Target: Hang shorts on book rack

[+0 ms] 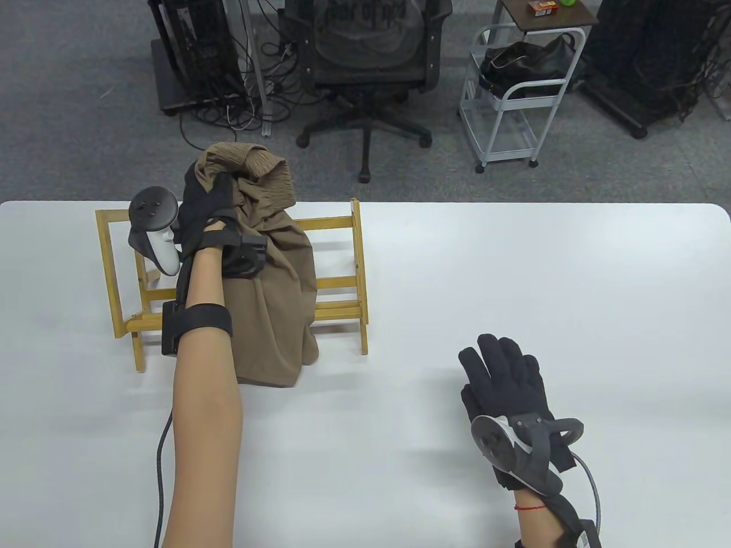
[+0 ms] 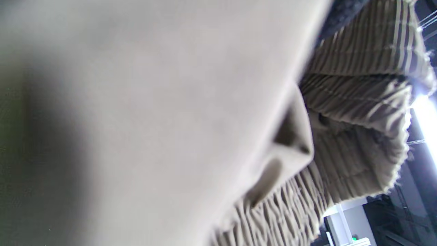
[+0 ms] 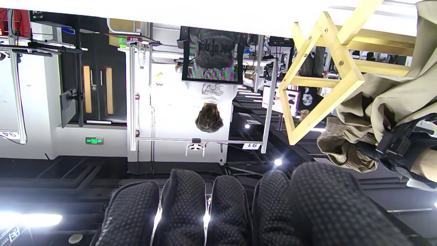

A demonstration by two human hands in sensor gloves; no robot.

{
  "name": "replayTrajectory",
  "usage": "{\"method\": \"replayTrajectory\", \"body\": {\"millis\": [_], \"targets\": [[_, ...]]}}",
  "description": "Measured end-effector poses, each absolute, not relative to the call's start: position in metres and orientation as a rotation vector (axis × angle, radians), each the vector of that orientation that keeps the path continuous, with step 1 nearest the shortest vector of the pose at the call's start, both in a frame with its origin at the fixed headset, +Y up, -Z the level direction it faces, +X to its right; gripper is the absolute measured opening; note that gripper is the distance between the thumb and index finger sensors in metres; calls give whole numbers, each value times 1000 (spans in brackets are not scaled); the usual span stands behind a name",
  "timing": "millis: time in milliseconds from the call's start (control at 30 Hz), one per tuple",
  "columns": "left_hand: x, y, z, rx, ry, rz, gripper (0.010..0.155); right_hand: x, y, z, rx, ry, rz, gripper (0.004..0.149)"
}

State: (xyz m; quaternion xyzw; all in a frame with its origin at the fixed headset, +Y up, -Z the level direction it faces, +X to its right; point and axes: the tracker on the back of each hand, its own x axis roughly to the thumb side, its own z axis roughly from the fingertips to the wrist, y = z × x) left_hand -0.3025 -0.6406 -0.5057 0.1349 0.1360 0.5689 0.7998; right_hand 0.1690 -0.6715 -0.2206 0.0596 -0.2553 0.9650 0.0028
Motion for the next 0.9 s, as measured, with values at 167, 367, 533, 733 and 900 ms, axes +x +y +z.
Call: {"method": "replayTrajectory", "body": {"millis": [167, 367, 533, 733, 900], "targets": [[-303, -656, -515, 243, 311, 1216, 68, 171, -671, -223, 160, -791, 3036, 58], [-306, -652, -515, 289, 314, 1001, 77, 172, -673, -227, 151, -764, 3042, 58], [-306, -640, -508, 293, 256, 948, 71, 170, -672, -225, 163, -769, 3040, 58], [-300, -629, -494, 347, 143, 940, 65, 169, -670, -223, 176, -784, 3033, 57], [-294, -620, -477, 380, 54, 929, 63, 166, -669, -224, 202, -783, 3030, 57]]}}
